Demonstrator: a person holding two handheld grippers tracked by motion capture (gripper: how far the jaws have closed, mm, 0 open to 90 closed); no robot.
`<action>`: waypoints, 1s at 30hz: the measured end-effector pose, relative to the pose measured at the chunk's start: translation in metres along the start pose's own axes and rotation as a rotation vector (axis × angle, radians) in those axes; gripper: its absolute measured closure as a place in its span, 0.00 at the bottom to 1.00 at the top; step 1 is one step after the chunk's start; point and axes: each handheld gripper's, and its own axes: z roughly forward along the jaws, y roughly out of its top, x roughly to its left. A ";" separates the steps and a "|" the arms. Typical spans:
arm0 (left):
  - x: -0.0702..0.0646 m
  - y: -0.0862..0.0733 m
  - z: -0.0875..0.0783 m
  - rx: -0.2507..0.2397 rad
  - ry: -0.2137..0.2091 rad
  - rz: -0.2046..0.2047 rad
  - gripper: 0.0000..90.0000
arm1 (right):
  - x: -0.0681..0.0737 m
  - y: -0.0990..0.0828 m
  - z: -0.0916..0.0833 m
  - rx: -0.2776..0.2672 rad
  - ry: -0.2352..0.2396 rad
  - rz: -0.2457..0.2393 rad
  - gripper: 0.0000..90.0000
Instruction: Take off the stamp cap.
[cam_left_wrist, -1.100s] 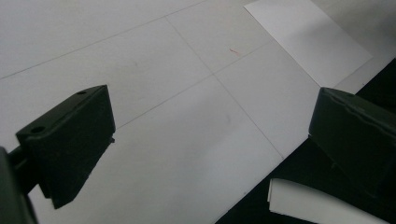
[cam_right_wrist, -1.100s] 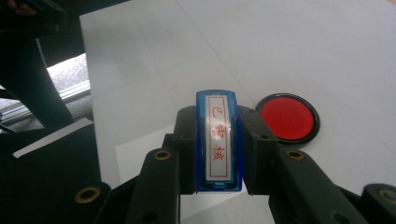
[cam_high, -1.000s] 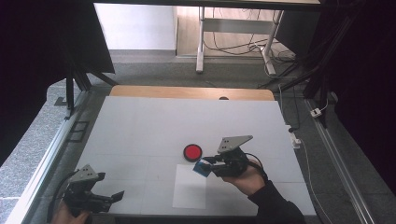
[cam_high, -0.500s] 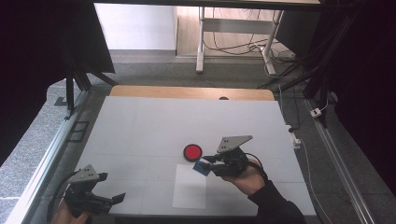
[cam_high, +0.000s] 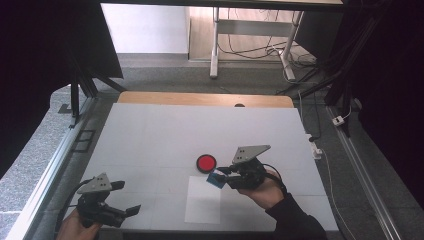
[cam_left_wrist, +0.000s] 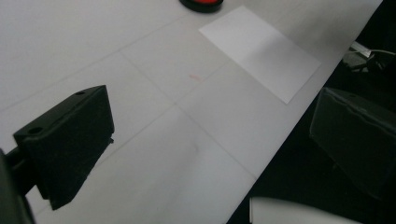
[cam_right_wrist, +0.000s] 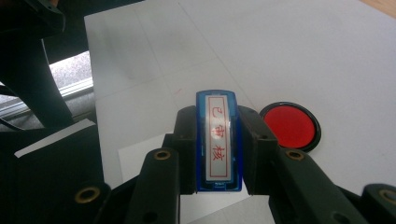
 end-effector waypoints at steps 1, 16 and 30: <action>0.000 0.001 0.000 -0.008 -0.004 0.000 0.00 | 0.000 0.000 0.000 0.000 0.000 0.001 0.79; -0.013 0.028 0.028 -0.022 -0.071 0.115 0.00 | 0.001 0.003 -0.002 -0.028 0.030 0.003 0.79; -0.023 0.058 0.054 -0.009 -0.184 0.195 0.00 | 0.008 0.008 -0.006 -0.051 0.055 -0.032 0.79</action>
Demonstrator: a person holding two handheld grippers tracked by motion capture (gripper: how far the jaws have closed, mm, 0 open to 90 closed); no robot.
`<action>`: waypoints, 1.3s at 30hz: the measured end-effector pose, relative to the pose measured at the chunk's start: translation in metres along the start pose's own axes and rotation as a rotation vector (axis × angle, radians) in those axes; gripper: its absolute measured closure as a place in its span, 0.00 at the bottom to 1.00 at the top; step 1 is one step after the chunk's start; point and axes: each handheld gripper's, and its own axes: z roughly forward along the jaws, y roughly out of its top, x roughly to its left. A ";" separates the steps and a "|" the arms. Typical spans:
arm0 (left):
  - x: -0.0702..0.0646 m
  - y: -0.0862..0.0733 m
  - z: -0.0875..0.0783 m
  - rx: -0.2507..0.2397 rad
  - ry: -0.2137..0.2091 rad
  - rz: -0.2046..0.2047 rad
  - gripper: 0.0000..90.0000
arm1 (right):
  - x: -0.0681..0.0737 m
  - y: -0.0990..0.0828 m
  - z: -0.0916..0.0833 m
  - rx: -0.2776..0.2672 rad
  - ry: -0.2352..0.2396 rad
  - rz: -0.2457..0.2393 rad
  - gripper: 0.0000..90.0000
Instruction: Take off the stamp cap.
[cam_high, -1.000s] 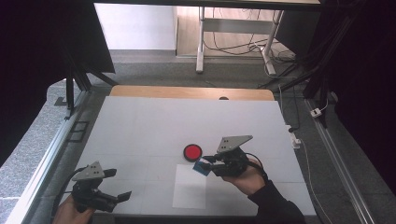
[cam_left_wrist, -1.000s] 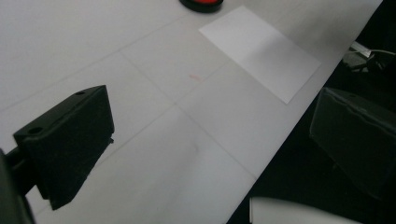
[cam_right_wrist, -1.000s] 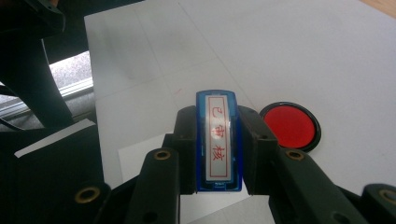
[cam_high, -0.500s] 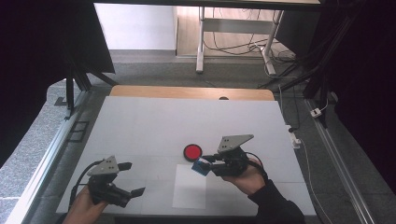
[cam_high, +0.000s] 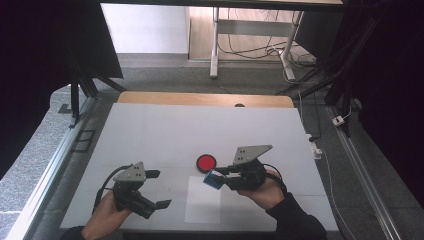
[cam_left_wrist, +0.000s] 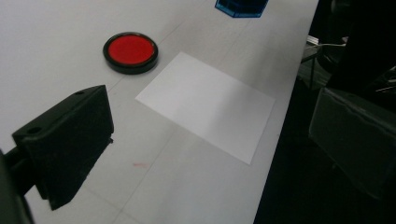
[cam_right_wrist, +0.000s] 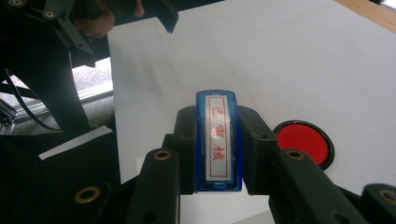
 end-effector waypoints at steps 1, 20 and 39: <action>0.000 0.002 0.002 0.000 -0.008 0.004 0.00 | 0.001 0.001 0.000 -0.003 0.010 0.003 0.79; 0.012 0.033 0.043 -0.001 -0.158 0.067 0.00 | 0.005 0.006 -0.001 -0.012 0.037 -0.006 0.79; 0.013 0.057 0.087 0.046 -0.243 0.128 0.00 | 0.006 0.006 0.002 -0.026 0.077 -0.007 0.79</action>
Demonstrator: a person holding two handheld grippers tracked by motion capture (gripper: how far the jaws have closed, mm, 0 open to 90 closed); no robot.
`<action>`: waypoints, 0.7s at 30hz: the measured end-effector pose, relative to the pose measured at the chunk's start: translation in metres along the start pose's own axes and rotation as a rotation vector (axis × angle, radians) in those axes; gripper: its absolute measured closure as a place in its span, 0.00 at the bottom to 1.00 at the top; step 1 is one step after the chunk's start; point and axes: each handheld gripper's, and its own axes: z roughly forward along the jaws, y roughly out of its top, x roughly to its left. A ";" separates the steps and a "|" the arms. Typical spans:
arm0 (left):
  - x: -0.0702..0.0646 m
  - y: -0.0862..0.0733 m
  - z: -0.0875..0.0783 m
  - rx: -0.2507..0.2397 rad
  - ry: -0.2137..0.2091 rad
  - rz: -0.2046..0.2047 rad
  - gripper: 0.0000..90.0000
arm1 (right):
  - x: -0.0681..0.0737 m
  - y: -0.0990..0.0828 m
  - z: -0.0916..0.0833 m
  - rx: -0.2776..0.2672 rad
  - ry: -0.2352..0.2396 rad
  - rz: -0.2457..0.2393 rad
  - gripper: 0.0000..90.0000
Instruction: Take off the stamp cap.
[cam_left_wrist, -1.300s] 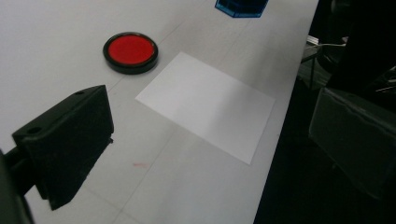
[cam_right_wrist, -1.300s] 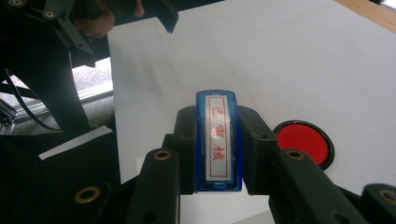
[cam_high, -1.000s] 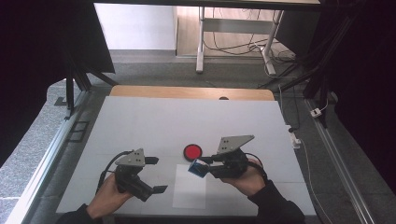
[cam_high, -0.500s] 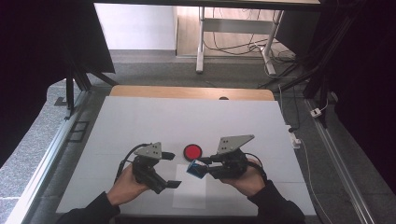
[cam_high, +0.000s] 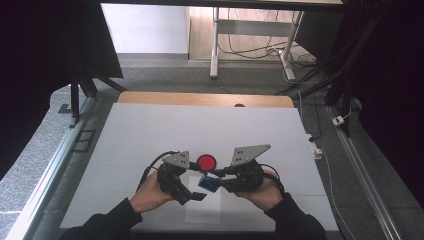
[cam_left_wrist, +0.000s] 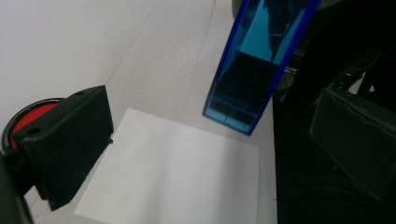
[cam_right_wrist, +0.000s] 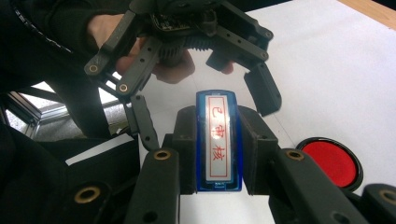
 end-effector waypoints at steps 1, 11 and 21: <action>0.000 0.000 0.002 0.002 -0.006 0.005 0.00 | 0.000 0.000 0.000 0.001 0.003 0.000 0.79; -0.007 -0.003 0.009 -0.002 -0.077 0.080 0.14 | 0.003 0.000 0.002 0.000 0.029 -0.010 0.79; -0.003 -0.007 0.009 -0.029 -0.175 0.104 0.45 | 0.005 0.000 0.003 -0.003 0.055 -0.011 0.79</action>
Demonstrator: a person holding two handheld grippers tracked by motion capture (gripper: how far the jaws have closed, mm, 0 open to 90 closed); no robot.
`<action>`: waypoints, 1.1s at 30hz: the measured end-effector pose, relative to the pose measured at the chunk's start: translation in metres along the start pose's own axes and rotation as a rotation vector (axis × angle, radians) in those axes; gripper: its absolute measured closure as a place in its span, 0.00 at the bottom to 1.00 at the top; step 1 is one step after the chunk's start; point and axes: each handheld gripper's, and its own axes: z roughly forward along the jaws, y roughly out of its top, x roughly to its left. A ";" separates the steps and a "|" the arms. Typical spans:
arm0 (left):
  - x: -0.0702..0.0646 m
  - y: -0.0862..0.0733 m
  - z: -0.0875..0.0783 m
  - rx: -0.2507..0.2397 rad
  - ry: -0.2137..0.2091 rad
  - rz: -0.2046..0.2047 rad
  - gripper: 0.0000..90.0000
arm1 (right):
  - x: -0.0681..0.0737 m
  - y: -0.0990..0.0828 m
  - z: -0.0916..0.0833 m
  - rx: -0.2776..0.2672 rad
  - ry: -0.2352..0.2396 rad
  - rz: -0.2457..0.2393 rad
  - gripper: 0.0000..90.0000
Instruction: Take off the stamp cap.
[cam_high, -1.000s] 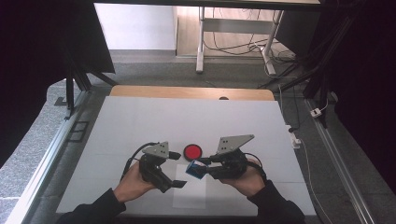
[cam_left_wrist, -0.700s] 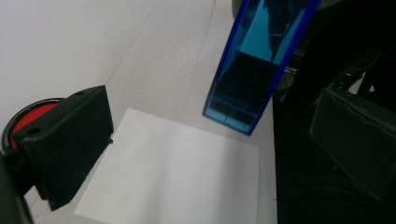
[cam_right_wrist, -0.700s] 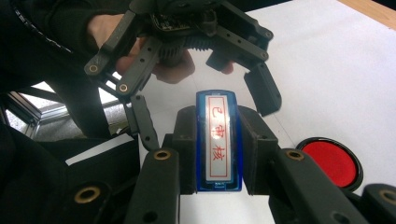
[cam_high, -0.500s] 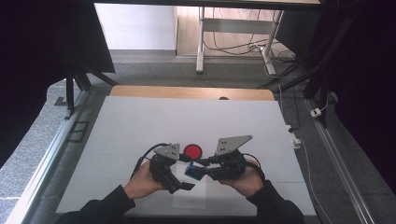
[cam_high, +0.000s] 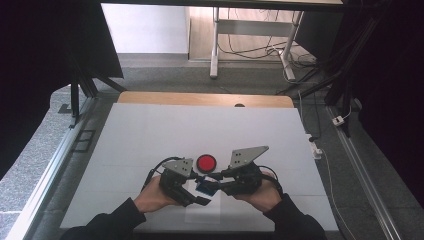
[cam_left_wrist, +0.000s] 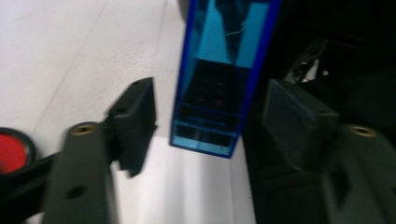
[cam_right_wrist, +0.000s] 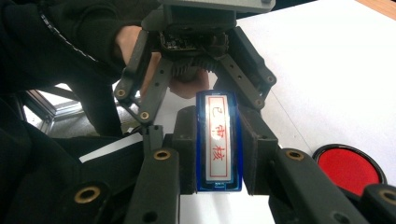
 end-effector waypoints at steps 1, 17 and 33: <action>0.000 -0.001 -0.001 -0.006 -0.011 0.004 0.47 | 0.000 0.000 0.000 0.000 0.003 0.000 0.79; 0.002 -0.004 -0.007 -0.033 -0.044 0.023 0.73 | -0.001 0.001 -0.003 -0.026 0.051 0.014 0.79; 0.006 -0.006 -0.008 -0.032 -0.087 -0.033 0.77 | 0.003 0.002 -0.004 -0.031 0.035 -0.026 0.79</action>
